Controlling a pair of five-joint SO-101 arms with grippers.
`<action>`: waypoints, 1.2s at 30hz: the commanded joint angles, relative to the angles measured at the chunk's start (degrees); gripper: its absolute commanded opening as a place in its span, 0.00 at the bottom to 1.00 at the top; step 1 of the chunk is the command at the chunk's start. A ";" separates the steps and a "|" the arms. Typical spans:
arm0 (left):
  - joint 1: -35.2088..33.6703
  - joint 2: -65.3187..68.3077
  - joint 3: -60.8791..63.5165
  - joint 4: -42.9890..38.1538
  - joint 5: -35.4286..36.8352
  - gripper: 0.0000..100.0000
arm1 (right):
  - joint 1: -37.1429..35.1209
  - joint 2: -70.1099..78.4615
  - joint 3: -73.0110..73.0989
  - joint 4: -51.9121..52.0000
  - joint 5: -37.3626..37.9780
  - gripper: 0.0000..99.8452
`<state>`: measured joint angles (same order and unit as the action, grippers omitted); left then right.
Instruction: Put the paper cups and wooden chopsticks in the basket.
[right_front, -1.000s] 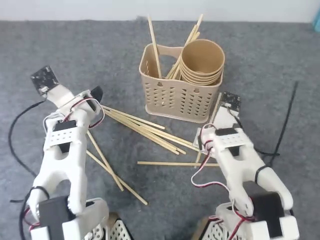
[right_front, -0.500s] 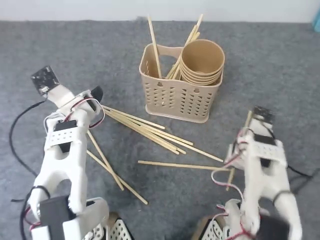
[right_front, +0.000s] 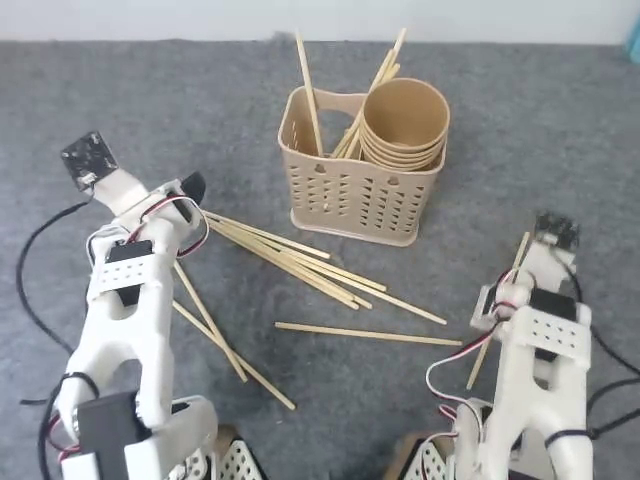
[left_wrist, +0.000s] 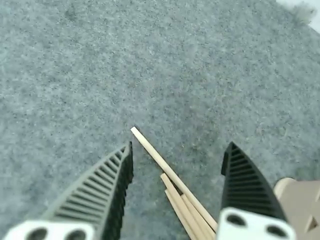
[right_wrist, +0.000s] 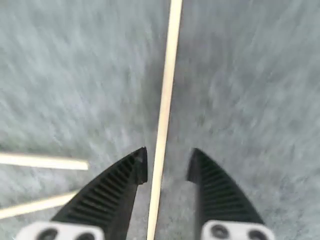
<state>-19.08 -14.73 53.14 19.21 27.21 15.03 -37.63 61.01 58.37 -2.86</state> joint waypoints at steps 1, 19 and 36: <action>-0.35 -0.26 -0.31 -1.32 0.35 0.27 | 0.84 3.74 -9.41 0.57 -0.09 0.08; -0.26 -0.26 -0.13 -1.14 -1.93 0.27 | -7.78 36.09 -28.31 -0.31 -7.47 0.16; 2.46 -0.26 0.84 -0.97 -1.93 0.27 | 0.04 30.90 -22.07 -13.85 -11.08 0.16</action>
<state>-17.32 -14.73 54.20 19.21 25.45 13.89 -0.88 38.15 47.12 -11.38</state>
